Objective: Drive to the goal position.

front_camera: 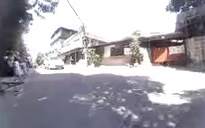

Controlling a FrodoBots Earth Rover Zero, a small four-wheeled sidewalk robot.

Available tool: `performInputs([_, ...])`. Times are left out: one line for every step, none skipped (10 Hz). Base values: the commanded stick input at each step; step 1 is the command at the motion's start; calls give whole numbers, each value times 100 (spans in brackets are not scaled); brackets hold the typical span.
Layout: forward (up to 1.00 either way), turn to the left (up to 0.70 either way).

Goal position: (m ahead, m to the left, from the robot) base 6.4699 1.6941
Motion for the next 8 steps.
performInputs([100,38])
performInputs([100,20])
performInputs([100,0])
performInputs([100,0])
performInputs([100,0])
performInputs([100,0])
performInputs([100,0])
performInputs([100,2])
